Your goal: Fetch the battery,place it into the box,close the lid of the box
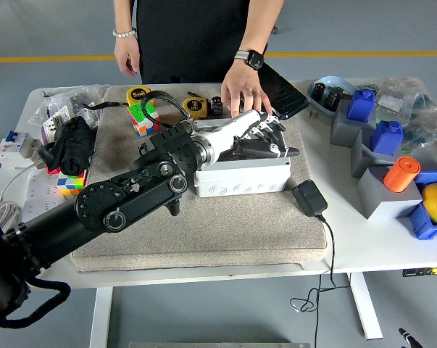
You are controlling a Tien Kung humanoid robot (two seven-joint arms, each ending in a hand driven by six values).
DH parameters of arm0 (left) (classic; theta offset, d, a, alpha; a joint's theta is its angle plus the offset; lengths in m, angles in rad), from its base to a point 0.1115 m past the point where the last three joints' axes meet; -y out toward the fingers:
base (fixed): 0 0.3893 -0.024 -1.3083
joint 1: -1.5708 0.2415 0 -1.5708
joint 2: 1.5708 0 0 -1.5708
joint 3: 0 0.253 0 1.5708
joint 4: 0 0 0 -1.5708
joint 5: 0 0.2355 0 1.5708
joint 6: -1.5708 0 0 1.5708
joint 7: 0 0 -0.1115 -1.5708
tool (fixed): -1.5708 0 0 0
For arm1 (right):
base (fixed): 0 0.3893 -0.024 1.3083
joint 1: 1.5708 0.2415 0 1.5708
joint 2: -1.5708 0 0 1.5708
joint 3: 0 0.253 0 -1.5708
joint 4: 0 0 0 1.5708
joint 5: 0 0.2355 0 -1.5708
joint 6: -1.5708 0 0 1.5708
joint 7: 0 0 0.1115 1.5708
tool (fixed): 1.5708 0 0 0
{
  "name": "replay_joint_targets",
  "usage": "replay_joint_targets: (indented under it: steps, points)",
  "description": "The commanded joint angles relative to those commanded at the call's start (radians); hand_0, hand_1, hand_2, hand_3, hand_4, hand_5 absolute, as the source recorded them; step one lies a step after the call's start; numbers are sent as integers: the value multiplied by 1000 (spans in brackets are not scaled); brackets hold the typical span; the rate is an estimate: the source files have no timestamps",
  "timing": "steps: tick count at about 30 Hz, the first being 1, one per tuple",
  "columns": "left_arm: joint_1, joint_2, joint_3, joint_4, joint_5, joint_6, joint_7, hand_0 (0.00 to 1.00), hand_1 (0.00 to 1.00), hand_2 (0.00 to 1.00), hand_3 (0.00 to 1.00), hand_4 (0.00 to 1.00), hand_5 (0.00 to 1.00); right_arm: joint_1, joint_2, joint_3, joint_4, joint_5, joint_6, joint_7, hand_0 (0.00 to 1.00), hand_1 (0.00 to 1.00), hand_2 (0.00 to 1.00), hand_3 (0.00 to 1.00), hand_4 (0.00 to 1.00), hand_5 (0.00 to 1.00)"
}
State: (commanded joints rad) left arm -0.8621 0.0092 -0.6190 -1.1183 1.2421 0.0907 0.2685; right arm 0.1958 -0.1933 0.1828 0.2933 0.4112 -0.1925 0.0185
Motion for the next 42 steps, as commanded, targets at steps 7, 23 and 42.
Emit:
replay_joint_targets:
  steps: [7,23,42]
  points:
    - [45,17,-86,-88,-110,88,-113,416,639,638,709,998,526,0,0,4,0,-1,-1,0,706,679,671,583,961,502]
    - [276,130,-444,-177,-448,111,-242,263,401,494,534,998,486,-2,0,13,-1,-2,4,-1,702,679,671,584,960,502]
    - [462,257,-736,-165,-403,104,-217,274,410,501,537,990,439,2,2,6,-4,1,9,-2,702,679,671,583,959,503]
